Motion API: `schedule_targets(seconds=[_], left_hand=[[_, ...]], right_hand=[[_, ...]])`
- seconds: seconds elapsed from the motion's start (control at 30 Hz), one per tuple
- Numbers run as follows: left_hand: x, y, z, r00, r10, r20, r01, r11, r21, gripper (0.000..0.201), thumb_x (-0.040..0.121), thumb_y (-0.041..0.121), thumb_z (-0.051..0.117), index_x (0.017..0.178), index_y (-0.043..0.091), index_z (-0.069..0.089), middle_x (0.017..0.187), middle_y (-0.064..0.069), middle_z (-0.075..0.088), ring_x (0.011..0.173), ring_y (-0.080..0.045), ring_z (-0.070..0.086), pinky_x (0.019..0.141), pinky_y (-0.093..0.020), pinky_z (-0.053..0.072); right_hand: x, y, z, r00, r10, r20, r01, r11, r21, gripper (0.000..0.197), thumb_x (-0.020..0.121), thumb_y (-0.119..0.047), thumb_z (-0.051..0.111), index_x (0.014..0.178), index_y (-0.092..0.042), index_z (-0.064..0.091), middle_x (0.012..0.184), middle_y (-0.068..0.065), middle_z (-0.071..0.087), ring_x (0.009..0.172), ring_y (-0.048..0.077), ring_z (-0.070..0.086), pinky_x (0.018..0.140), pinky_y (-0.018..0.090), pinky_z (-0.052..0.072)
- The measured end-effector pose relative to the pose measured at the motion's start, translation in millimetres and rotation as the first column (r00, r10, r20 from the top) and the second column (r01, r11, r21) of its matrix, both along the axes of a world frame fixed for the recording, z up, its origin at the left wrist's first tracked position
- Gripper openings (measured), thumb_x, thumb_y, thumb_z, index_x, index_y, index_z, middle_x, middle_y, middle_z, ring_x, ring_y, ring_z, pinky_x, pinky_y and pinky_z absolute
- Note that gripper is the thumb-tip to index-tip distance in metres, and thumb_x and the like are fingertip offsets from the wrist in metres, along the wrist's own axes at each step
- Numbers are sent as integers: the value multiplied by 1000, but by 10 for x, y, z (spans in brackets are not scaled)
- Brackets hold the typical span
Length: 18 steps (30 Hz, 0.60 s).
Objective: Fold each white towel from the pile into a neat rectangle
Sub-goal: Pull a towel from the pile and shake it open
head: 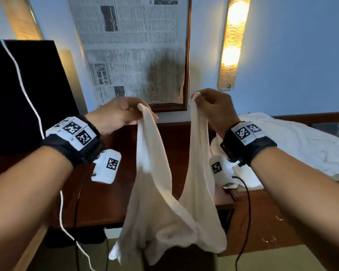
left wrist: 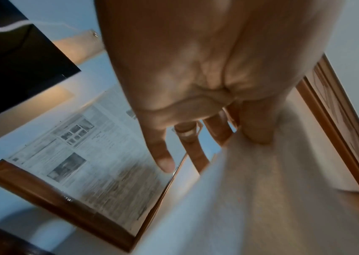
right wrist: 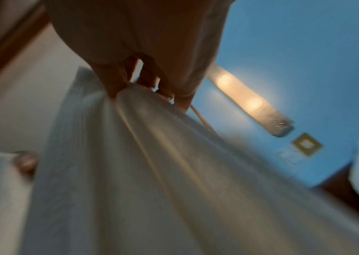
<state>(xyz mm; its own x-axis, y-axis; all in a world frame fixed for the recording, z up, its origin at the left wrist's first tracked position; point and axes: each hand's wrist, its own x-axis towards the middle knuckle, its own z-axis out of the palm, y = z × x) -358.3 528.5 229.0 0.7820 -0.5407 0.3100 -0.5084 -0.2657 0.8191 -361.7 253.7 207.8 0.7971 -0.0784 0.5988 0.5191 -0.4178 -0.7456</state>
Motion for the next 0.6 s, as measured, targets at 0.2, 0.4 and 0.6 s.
schedule_targets(seconds=[0.2,0.4,0.6], left_hand=[[-51,-45,240,974,221,47,-195,927,-321,36,96,2,61,76,26,79,80,10,75,79,-10,68,70,-28,55],[-118,-237,411,966,222,129,-153,902,-405,32,95,15,65,74,35,76,72,11,70,65,-6,64,62,-27,50],[-107,-413,475,993,94,68,-49,874,-483,18,94,20,64,107,12,75,103,-12,75,95,-24,71,80,-37,56]], right_hand=[[-242,453,498,986,160,50,-154,982,-106,9,92,-20,70,84,-22,73,76,-9,65,70,0,57,66,10,45],[-413,660,905,963,236,132,-221,968,-116,16,89,-17,73,92,-1,74,87,18,70,73,8,59,70,21,50],[-463,557,983,964,208,164,-190,974,-120,12,90,-22,73,92,-10,75,87,6,71,79,13,67,77,32,55]])
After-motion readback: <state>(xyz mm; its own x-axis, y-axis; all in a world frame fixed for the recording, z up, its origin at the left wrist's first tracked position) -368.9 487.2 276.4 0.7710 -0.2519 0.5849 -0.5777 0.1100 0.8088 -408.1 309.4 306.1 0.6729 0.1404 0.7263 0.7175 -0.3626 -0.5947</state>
